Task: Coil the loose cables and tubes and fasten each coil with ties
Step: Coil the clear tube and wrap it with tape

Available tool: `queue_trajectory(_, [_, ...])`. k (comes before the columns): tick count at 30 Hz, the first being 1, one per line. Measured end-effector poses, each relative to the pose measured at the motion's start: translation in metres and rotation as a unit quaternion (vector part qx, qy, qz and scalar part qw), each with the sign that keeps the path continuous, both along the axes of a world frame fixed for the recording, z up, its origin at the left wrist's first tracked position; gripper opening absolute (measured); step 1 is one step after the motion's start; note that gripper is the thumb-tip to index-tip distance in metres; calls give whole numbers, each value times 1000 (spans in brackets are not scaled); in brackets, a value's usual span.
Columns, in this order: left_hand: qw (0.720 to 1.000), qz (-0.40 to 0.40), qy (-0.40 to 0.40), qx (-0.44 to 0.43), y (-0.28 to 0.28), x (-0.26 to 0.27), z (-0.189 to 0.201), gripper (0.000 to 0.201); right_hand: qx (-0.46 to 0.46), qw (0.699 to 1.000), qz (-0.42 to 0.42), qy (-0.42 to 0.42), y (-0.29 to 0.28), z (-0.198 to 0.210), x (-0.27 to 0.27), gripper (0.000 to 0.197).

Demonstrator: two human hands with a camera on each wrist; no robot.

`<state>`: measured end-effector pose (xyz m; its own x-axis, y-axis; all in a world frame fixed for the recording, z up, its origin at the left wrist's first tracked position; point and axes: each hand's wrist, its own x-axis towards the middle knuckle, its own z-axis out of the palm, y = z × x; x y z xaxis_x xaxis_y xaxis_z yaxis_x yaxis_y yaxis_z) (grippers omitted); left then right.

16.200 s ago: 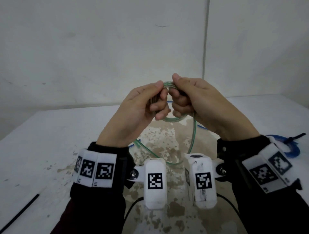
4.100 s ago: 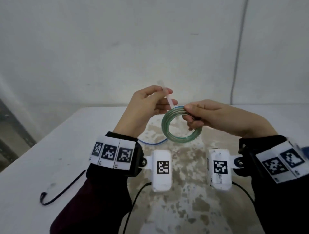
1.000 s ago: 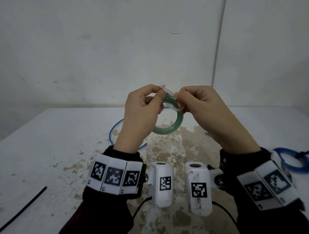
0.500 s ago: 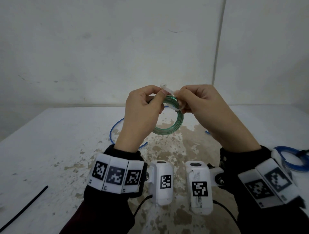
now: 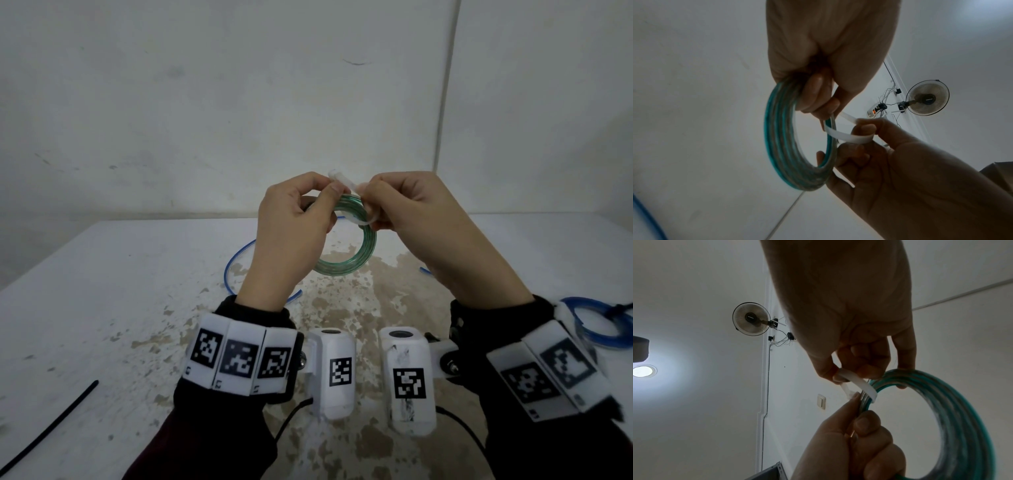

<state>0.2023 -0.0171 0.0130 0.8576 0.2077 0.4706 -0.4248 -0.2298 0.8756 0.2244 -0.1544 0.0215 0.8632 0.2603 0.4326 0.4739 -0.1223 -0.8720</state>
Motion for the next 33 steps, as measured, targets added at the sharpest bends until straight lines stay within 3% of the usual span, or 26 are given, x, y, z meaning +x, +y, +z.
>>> queue_trajectory(10, [1000, 10, -4, 11, -1, 0, -1, 26, 2, 1000, -1, 6, 0, 1, -1, 36])
queue_trajectory(25, [974, 62, -128, 177, -6, -2, -4, 16, 15, 1000, 0, 17, 3, 8, -12, 37])
queue_trajectory(33, [982, -33, -11, 184, 13, -11, 5, 19, -20, 999, -34, 23, 0, 5, -9, 18])
